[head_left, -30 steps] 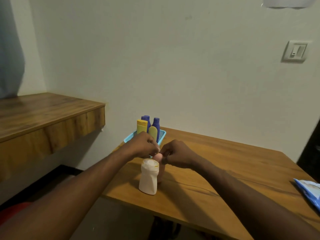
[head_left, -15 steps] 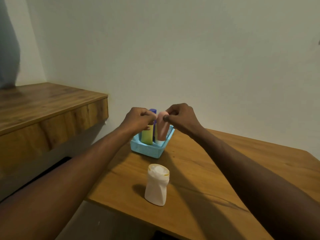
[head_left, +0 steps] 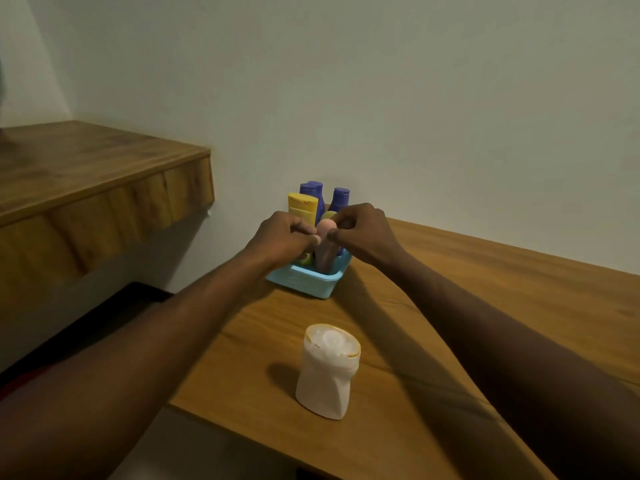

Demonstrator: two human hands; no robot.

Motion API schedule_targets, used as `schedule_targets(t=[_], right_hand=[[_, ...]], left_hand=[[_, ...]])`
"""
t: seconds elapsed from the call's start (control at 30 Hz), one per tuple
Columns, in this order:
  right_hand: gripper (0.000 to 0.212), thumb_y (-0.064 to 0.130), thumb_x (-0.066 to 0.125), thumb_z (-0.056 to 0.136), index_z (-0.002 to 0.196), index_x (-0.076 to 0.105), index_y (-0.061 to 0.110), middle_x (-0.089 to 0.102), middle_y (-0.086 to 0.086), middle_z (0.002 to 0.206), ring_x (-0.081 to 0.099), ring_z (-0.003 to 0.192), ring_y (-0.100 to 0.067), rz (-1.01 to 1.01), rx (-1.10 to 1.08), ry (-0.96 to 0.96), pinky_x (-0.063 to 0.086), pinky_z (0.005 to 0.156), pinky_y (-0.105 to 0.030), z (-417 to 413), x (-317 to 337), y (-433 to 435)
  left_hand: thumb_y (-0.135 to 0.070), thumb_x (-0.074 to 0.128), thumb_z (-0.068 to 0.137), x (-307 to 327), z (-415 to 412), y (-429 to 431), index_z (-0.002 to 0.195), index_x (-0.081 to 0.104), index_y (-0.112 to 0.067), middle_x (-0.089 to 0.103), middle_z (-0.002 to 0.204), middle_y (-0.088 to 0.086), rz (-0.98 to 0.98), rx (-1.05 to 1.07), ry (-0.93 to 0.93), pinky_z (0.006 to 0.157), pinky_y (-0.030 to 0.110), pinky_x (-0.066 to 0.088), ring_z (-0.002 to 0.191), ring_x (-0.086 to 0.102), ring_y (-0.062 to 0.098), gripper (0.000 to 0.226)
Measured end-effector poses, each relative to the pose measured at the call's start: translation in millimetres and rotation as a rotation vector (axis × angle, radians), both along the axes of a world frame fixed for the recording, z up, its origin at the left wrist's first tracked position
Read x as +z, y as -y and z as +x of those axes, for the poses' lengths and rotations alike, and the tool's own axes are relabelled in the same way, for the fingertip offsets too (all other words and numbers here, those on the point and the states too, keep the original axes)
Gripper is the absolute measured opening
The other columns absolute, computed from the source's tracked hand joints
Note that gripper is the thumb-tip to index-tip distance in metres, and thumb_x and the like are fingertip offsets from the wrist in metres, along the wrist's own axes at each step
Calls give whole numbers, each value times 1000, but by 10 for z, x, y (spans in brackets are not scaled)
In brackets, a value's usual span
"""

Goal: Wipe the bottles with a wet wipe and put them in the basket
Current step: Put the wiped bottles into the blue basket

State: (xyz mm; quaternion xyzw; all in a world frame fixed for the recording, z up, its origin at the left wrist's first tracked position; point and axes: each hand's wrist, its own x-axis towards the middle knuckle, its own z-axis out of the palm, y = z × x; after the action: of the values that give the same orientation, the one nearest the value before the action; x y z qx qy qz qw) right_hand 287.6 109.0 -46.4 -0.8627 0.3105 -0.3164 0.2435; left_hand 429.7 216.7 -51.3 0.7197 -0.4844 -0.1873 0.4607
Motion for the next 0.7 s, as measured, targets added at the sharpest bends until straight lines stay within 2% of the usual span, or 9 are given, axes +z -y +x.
schedule_targets(t=[0.23, 0.37, 0.5, 0.6, 0.7], right_hand=[[30, 17, 75, 84, 112, 74, 7, 72, -2, 99, 65, 79, -5, 8, -2, -6, 50, 57, -9, -33, -8, 37], [34, 20, 76, 85, 116, 72, 7, 70, 1, 101, 65, 86, -8, -5, -8, 36, 50, 66, -11, -166, 118, -61], [29, 15, 74, 85, 113, 74, 8, 74, -3, 102, 67, 85, -8, -17, 36, 47, 54, 70, -14, -387, 336, -324], [21, 10, 67, 89, 107, 76, 6, 74, -4, 99, 68, 86, -16, 59, 111, 3, 55, 66, -20, -591, 517, -596], [22, 15, 60, 96, 109, 77, 7, 75, -4, 104, 70, 92, -18, 172, 187, -118, 61, 69, -28, -790, 584, -888]], left_hand=[[-22, 76, 90, 20, -27, -15, 104, 74, -18, 71, 103, 1, -20, 20, 28, 92, 38, 59, 97, 69, 19, 14], [-18, 76, 90, 154, -78, -155, 93, 72, -22, 72, 96, 1, -42, 7, 12, 90, 40, 62, 91, 72, 19, 6], [-13, 75, 90, 332, -195, -389, 98, 74, -17, 72, 97, 3, -66, 0, 40, 84, 35, 63, 87, 72, 19, 8], [-16, 74, 92, 423, -294, -585, 100, 74, -16, 71, 99, 1, -76, -14, 65, 77, 28, 62, 87, 71, 16, 9], [-23, 72, 93, 428, -385, -790, 100, 77, -16, 74, 95, 0, -84, -32, 140, 78, 33, 60, 88, 70, 15, 11]])
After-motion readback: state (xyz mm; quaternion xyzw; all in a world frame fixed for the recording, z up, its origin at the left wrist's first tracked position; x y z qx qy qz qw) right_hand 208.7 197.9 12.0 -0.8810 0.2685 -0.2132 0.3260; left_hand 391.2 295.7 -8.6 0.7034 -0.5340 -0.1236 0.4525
